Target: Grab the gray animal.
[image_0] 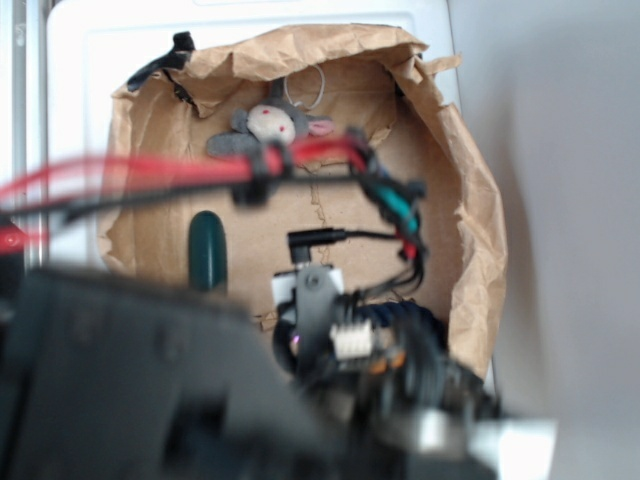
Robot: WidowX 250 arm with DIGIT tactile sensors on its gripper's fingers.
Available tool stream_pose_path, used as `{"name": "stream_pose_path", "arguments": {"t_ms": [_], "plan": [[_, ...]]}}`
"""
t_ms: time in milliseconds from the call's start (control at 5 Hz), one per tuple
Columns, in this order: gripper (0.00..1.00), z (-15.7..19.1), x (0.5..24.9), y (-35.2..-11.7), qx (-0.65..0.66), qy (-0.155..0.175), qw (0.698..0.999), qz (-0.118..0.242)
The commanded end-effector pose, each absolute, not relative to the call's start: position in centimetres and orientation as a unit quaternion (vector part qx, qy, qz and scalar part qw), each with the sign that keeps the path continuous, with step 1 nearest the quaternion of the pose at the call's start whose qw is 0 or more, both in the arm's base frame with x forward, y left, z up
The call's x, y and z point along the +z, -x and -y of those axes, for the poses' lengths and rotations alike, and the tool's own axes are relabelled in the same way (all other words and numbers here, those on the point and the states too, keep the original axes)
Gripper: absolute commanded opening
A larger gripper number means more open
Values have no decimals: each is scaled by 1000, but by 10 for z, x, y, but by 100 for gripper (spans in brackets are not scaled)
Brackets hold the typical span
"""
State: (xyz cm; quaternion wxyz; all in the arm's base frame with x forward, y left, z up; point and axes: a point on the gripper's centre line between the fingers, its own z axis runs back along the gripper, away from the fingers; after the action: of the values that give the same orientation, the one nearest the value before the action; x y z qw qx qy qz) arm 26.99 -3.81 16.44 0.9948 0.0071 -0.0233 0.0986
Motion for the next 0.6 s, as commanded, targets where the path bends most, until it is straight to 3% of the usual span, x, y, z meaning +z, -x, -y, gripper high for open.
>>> {"name": "stream_pose_path", "arguments": {"t_ms": [0, 200, 400], "plan": [[100, -23, 152, -273, 216, 26, 975, 48], [100, -26, 121, -242, 267, -13, 961, 65], [100, -31, 101, -230, 312, -17, 944, 102]]}}
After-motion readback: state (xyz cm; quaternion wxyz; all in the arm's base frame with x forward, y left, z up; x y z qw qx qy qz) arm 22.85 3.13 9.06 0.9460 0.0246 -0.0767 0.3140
